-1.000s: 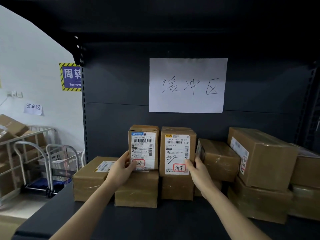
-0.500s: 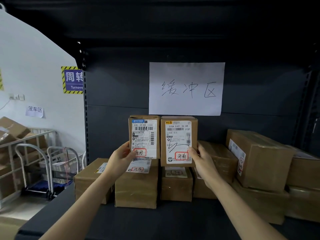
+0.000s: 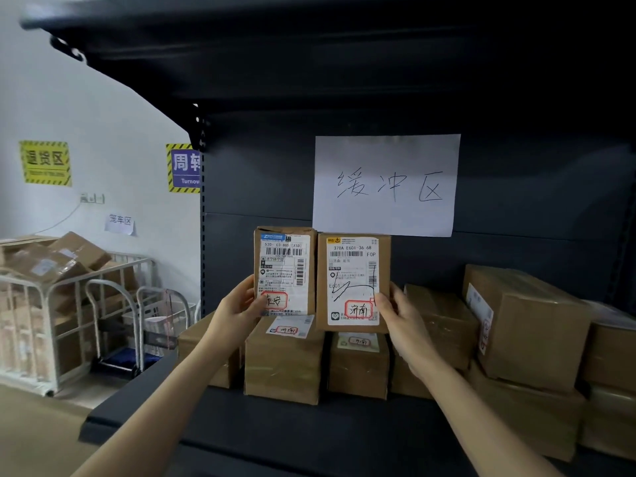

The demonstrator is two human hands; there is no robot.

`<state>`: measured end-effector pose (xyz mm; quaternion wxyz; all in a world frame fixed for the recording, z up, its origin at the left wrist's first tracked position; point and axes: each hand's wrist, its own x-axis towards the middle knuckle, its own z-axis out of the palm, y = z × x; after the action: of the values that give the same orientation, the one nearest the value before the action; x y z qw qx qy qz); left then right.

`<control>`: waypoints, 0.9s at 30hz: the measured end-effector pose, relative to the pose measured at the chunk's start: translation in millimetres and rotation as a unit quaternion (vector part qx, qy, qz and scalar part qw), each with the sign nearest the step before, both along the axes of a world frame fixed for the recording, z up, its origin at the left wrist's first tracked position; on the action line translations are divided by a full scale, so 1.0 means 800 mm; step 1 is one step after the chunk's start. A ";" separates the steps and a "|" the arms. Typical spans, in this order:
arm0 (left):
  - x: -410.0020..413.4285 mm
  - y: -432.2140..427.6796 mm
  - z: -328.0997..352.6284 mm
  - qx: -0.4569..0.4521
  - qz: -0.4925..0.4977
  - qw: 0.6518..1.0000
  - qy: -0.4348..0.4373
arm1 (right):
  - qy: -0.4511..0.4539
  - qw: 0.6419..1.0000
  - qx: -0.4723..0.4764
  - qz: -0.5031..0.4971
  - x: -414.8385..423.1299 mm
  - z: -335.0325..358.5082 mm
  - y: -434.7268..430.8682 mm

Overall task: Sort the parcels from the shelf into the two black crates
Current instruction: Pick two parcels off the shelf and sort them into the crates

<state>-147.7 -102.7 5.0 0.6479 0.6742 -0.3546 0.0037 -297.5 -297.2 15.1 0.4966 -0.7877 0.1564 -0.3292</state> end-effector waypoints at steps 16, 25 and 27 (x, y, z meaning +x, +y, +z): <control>-0.022 0.169 0.002 0.026 0.139 0.990 0.012 | -0.005 0.988 0.018 0.152 0.062 -0.009 0.113; -0.020 0.330 -0.002 0.047 0.235 0.971 0.016 | 0.001 0.972 0.010 0.234 0.131 -0.022 0.255; -0.023 0.372 -0.001 0.051 0.257 0.965 0.015 | -0.003 0.965 0.020 0.262 0.144 -0.022 0.296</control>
<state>-166.0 195.2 4.3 0.5949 0.7749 -0.1592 0.1421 -182.6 -60.4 -2.5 0.5813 -0.7903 -0.0503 -0.1871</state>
